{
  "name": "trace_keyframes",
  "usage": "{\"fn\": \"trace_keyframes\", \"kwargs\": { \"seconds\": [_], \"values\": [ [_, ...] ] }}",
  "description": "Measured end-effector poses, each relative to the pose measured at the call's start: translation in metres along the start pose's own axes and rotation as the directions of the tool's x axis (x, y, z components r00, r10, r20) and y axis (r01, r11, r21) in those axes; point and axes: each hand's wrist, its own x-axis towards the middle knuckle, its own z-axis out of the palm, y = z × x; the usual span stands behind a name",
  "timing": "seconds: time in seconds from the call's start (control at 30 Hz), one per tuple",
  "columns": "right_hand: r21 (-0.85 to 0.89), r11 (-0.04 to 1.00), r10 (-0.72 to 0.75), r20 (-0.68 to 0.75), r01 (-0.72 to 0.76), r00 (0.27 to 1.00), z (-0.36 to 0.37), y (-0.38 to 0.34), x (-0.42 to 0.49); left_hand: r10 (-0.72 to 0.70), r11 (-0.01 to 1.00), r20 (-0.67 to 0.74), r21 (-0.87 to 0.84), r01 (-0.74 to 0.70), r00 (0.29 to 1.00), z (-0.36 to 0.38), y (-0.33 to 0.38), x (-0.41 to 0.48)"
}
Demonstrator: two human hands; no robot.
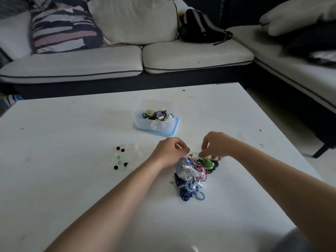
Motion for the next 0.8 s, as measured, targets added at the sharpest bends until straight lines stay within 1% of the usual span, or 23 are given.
{"fn": "trace_keyframes", "kwargs": {
  "seconds": [0.03,0.1,0.17,0.2,0.27,0.37,0.47,0.53,0.57,0.63,0.7,0.8],
  "values": [
    [0.043,0.999,0.016,0.03,-0.017,0.999,0.002,0.002,-0.001,-0.001,1.0,0.013,-0.002,0.001,1.0,0.003,0.001,0.0],
    [0.046,0.999,0.023,0.063,-0.026,0.998,0.006,0.004,-0.003,0.0,1.0,0.039,0.005,0.0,0.999,0.008,0.001,0.0],
    [0.001,1.0,0.002,0.052,-0.002,0.999,0.007,0.004,-0.003,-0.001,1.0,0.04,-0.009,0.001,0.999,0.011,0.001,0.001],
    [0.006,1.0,-0.009,0.031,0.009,0.999,0.005,0.004,-0.003,-0.003,1.0,0.025,-0.024,0.003,1.0,0.011,0.001,0.001],
    [0.088,0.996,-0.021,-0.02,0.022,1.0,-0.002,0.005,-0.002,-0.007,0.999,-0.029,-0.053,0.005,1.0,0.009,0.0,0.0],
    [0.291,0.955,-0.031,-0.072,0.051,0.997,-0.013,0.007,-0.003,-0.031,0.993,-0.111,-0.116,0.018,0.993,0.004,-0.001,-0.002],
    [0.5,0.861,-0.049,-0.095,0.09,0.994,-0.02,0.002,-0.011,-0.075,0.983,-0.152,-0.176,0.048,0.986,-0.001,0.0,-0.005],
    [0.605,0.785,-0.076,-0.118,0.133,0.99,-0.025,-0.005,-0.017,-0.086,0.976,-0.128,-0.209,0.058,0.988,-0.004,0.005,-0.007],
    [0.661,0.736,-0.089,-0.122,0.148,0.988,-0.027,-0.009,-0.019,-0.073,0.968,-0.091,-0.248,0.048,0.993,-0.005,0.007,-0.008],
    [0.768,0.62,-0.113,-0.112,0.158,0.987,-0.03,-0.017,-0.024,-0.031,0.926,-0.009,-0.376,0.025,0.999,-0.008,0.014,-0.012],
    [0.856,0.495,-0.144,-0.087,0.148,0.986,-0.032,-0.022,-0.028,-0.006,0.871,0.028,-0.49,0.019,1.0,-0.012,0.018,-0.017],
    [0.934,0.34,-0.197,-0.044,0.11,0.979,-0.032,-0.029,-0.034,0.059,0.837,0.063,-0.547,-0.015,0.996,-0.02,0.023,-0.026]
  ]
}}
